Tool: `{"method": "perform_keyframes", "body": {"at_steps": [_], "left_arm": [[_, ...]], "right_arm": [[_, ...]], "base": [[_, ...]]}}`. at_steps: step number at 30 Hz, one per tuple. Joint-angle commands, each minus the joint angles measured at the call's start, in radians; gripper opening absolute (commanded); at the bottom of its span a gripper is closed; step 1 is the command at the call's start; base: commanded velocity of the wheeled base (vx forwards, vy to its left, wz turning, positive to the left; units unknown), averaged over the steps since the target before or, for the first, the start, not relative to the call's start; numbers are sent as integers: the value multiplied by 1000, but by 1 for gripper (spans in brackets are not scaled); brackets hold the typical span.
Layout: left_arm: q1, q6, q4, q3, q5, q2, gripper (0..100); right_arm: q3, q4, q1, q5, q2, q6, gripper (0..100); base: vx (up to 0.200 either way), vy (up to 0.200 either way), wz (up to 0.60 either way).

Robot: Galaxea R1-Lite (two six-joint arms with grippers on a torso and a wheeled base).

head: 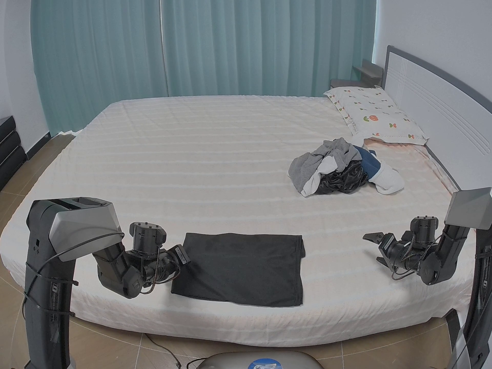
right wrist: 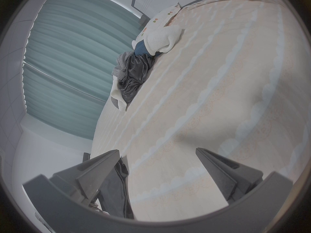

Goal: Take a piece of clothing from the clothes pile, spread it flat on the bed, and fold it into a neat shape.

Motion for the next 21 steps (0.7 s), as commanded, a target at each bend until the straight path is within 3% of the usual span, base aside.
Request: {"method": "perform_keyframes", "body": {"at_steps": [1,9,21], "left_arm": [[3,-1,1,11,0,-5,0],[11,-73,-1,13,3,-22,0],[15,-91,-1,20,4,-30,0]], "right_arm": [[0,0,0,1,1,0,100],[0,0,0,1,1,0,100],[0,0,0,1,1,0,100]], "base": [[0,0,0],[0,0,0],[0,0,0]]}}
